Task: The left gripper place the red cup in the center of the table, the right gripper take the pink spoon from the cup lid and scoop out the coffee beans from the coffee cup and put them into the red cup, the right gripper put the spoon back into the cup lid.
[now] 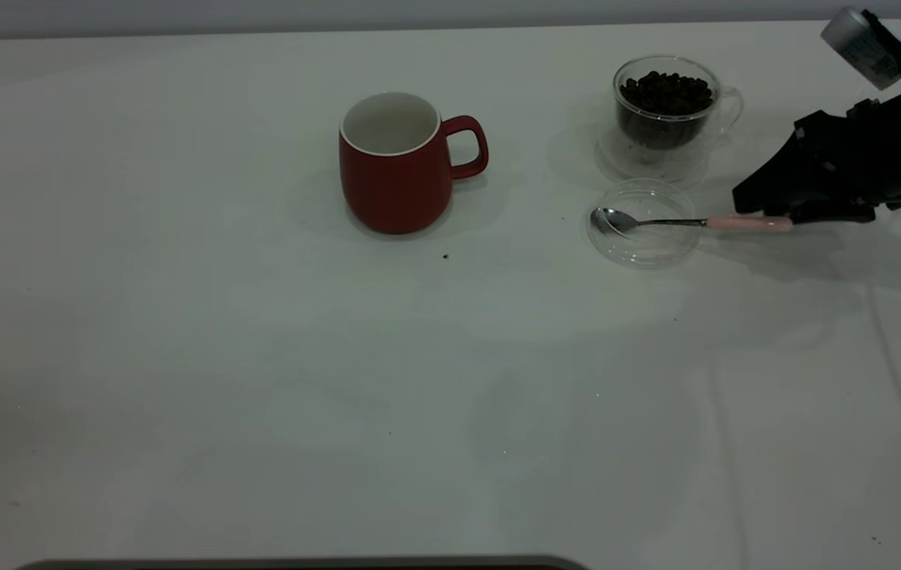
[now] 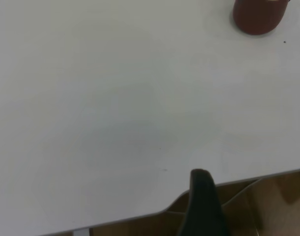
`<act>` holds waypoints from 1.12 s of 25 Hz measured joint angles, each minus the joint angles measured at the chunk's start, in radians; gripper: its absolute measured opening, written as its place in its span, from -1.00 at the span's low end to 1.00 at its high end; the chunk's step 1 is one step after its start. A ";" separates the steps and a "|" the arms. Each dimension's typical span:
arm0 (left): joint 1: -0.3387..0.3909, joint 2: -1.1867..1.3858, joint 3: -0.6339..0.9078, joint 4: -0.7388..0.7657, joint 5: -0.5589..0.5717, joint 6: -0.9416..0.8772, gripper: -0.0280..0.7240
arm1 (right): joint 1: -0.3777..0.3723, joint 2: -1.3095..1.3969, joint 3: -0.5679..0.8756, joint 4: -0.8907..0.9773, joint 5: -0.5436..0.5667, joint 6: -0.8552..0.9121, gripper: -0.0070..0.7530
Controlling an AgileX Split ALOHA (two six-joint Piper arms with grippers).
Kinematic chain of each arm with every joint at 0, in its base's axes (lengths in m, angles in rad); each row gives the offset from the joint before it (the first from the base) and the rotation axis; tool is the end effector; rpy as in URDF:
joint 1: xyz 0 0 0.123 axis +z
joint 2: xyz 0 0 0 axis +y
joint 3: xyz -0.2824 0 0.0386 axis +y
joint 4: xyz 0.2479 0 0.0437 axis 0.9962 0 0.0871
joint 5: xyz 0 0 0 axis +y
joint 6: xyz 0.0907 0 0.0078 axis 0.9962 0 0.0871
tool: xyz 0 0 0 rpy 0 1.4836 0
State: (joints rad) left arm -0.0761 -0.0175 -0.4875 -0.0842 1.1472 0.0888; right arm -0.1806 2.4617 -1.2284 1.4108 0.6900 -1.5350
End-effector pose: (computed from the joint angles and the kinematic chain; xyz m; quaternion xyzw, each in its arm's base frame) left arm -0.0106 -0.0062 0.2670 0.0754 0.8697 -0.0389 0.4862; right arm 0.3917 -0.0133 -0.0166 -0.0441 0.9329 0.3005 0.1935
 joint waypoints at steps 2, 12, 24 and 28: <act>0.000 0.000 0.000 0.000 0.000 0.000 0.64 | 0.000 -0.001 0.000 0.065 -0.024 -0.042 0.22; 0.000 0.000 0.000 0.000 0.000 0.000 0.64 | 0.100 -0.326 0.061 -0.025 0.336 0.147 0.19; 0.000 0.000 0.000 0.000 0.000 0.000 0.64 | 0.420 -0.887 0.118 -1.141 0.507 1.122 0.03; 0.000 0.000 0.000 0.000 0.000 -0.001 0.64 | 0.420 -1.075 0.268 -1.291 0.509 1.287 0.03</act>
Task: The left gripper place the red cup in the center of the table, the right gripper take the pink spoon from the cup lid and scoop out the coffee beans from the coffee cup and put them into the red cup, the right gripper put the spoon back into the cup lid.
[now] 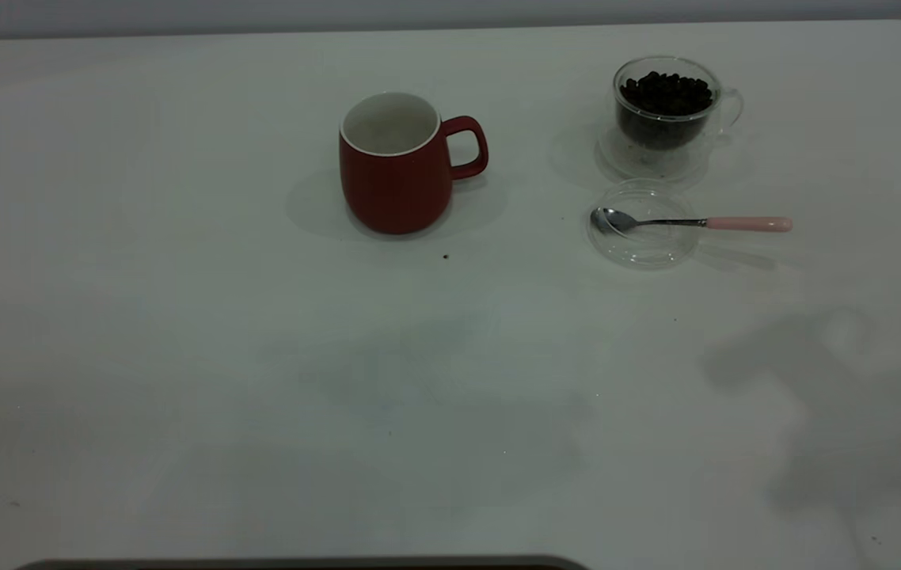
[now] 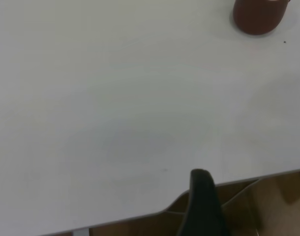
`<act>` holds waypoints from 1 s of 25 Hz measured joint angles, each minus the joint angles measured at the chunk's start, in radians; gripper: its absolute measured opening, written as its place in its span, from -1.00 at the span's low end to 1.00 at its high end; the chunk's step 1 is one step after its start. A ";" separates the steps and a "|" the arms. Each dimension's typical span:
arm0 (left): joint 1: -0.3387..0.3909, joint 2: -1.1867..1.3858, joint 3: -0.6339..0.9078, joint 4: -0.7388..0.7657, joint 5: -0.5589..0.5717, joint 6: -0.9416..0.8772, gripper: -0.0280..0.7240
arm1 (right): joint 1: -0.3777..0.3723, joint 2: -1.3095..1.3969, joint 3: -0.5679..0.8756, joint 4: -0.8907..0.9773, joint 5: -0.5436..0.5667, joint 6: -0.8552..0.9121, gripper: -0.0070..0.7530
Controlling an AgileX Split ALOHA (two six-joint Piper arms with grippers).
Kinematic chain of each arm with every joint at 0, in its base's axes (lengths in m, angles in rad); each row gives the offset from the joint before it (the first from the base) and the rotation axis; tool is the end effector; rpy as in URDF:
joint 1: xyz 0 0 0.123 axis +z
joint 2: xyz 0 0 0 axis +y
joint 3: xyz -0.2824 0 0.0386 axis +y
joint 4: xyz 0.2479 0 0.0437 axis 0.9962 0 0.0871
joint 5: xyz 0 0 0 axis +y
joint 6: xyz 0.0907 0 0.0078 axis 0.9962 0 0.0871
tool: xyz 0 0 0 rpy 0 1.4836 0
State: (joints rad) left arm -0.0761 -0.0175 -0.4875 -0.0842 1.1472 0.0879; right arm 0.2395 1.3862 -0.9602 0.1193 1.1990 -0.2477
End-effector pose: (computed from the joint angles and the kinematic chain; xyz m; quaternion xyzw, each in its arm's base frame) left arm -0.0106 -0.0062 0.2670 0.0750 0.8698 -0.0391 0.4861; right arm 0.2239 0.0651 0.2546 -0.2206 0.9736 0.0558 0.0167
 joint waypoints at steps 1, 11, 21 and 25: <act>0.000 0.000 0.000 0.000 0.000 0.000 0.64 | 0.000 -0.042 0.051 -0.020 0.004 0.027 0.03; 0.000 0.000 0.000 0.000 0.000 0.000 0.64 | 0.000 -0.401 0.450 -0.019 -0.126 0.174 0.03; 0.000 0.000 0.000 0.000 0.000 0.000 0.64 | 0.000 -0.737 0.488 -0.023 -0.118 0.177 0.03; 0.000 0.000 0.000 0.000 0.000 0.000 0.64 | -0.025 -0.927 0.489 -0.022 -0.108 0.177 0.03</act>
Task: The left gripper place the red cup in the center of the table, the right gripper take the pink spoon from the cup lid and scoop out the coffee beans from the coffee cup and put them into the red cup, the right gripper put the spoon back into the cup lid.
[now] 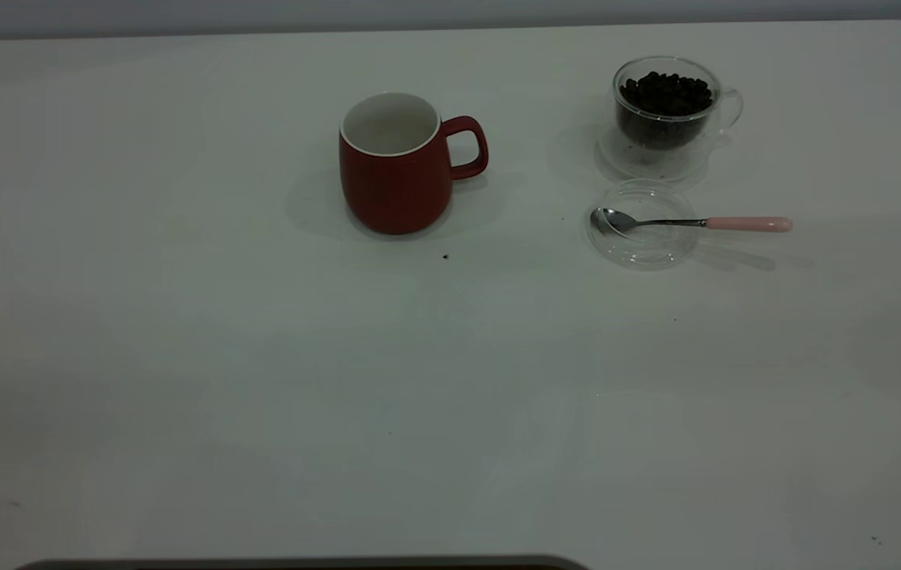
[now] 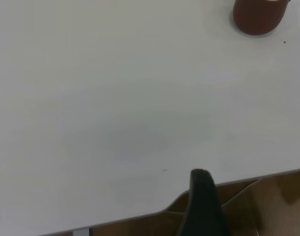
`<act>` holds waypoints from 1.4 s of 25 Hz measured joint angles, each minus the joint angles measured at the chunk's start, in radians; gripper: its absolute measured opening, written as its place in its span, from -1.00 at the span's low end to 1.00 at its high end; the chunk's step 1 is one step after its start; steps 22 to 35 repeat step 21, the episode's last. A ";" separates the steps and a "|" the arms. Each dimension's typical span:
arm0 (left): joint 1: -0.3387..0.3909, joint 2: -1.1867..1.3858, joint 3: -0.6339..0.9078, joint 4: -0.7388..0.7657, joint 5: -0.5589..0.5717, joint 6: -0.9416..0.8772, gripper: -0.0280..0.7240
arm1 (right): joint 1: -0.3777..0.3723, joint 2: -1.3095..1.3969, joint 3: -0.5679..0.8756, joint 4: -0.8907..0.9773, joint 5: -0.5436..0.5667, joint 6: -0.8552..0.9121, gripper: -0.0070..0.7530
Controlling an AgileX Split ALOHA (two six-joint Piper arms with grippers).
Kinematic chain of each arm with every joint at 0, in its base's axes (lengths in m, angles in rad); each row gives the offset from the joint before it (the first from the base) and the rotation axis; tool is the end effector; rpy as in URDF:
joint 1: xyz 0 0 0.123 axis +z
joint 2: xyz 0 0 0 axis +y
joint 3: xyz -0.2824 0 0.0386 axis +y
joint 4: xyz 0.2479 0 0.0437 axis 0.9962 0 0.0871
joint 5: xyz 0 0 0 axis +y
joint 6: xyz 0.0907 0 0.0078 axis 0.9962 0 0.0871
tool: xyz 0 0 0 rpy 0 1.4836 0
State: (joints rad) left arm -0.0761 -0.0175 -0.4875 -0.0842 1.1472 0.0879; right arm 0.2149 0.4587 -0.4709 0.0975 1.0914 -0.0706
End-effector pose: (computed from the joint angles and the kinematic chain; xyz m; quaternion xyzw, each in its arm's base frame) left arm -0.0106 -0.0062 0.2670 0.0750 0.8698 -0.0391 0.4861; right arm 0.0578 0.0207 0.2535 -0.1271 0.9488 0.0683 0.2808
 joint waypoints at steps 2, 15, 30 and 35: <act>0.000 0.000 0.000 0.000 0.000 0.000 0.64 | -0.022 -0.098 0.000 0.000 0.006 0.000 0.03; 0.000 0.000 0.000 0.000 0.000 0.001 0.64 | -0.054 -0.425 -0.002 0.009 0.043 0.000 0.03; 0.000 0.000 0.000 0.000 0.000 0.001 0.64 | -0.055 -0.425 -0.002 0.010 0.044 0.000 0.03; 0.000 0.000 0.000 0.000 0.000 0.001 0.64 | -0.055 -0.425 -0.002 0.010 0.044 0.000 0.03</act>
